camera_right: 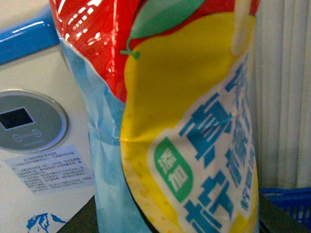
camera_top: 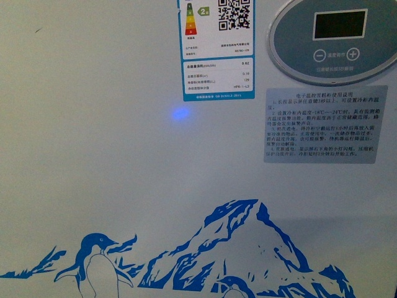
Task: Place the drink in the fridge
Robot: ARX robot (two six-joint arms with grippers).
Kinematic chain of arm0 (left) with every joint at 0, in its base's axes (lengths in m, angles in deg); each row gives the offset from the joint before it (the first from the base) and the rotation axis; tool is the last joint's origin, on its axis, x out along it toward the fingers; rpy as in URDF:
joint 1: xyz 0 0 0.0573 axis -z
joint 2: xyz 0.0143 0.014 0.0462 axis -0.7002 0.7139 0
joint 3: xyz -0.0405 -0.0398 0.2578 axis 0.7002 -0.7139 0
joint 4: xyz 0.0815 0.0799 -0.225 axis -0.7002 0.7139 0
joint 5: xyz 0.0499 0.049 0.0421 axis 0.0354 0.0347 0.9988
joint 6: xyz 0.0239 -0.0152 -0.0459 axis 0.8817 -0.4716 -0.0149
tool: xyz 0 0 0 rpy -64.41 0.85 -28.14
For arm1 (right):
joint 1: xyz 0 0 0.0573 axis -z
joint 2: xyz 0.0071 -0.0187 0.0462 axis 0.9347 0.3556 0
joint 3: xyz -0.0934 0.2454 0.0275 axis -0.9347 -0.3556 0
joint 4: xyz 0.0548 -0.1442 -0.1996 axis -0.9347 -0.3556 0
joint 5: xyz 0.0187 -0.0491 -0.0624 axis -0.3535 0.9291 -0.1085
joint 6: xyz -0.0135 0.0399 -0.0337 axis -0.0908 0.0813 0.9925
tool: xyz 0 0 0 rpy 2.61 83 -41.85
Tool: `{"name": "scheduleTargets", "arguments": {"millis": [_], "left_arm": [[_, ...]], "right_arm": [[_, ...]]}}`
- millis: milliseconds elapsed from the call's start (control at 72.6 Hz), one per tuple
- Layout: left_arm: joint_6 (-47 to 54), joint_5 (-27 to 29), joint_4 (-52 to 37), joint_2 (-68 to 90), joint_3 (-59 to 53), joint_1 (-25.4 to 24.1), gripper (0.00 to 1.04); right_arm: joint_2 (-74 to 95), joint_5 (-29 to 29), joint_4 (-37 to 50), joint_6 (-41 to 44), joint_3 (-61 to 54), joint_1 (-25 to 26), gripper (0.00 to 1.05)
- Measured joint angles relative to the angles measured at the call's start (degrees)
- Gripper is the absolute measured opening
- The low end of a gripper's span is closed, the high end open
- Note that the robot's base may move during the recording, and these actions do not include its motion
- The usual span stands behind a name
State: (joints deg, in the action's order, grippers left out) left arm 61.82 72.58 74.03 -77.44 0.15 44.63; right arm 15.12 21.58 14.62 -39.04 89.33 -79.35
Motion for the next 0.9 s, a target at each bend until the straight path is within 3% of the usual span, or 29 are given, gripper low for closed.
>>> {"name": "scheduleTargets", "arguments": {"millis": [896], "left_arm": [[0.0,0.0,0.0,0.0,0.0,0.0,0.97]], "right_arm": [[-0.3,0.0,0.0,0.4,-0.5,-0.1,0.43]]}}
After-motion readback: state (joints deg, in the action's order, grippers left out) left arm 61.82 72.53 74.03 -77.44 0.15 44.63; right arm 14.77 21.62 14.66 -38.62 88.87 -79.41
